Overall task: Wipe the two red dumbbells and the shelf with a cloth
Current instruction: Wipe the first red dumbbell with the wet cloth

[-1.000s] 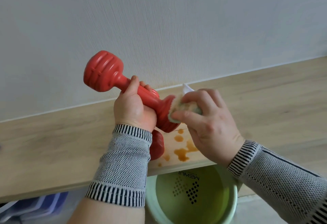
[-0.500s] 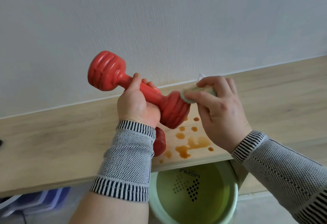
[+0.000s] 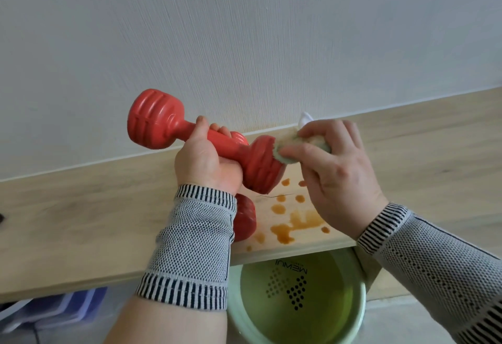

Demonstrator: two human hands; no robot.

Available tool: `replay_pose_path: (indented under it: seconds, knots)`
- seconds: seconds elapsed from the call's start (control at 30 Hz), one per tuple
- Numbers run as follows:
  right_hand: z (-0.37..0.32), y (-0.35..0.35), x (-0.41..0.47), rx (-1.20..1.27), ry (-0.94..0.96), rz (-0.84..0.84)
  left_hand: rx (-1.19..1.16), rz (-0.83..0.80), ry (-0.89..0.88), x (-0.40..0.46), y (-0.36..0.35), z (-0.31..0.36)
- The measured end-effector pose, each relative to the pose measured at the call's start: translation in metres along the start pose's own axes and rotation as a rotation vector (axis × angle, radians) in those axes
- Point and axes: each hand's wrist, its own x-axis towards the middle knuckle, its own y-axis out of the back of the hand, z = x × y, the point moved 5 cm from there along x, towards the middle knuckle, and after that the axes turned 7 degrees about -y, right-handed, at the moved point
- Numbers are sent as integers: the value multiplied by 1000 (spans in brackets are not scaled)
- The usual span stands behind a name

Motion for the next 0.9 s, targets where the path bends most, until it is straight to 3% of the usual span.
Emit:
replay_pose_path:
  seconds: [0.13,0.3,0.43,0.63,0.9]
  knots:
    - [-11,-9,-9,-22,78,-62,30,-8,-30,1,1,0]
    - [4,0,3,-6,-32,9,18,-86,-20,-3,-2,1]
    - [-1,1,0,4,-1,-7,-19,-120,-14,-3,-5,2]
    - [30,16,10,116,-230,50,13,-224,-1,-8,-11,4]
    - [-19,12,-3,81,102,-6,58,-271,-33,-9,-14,4]
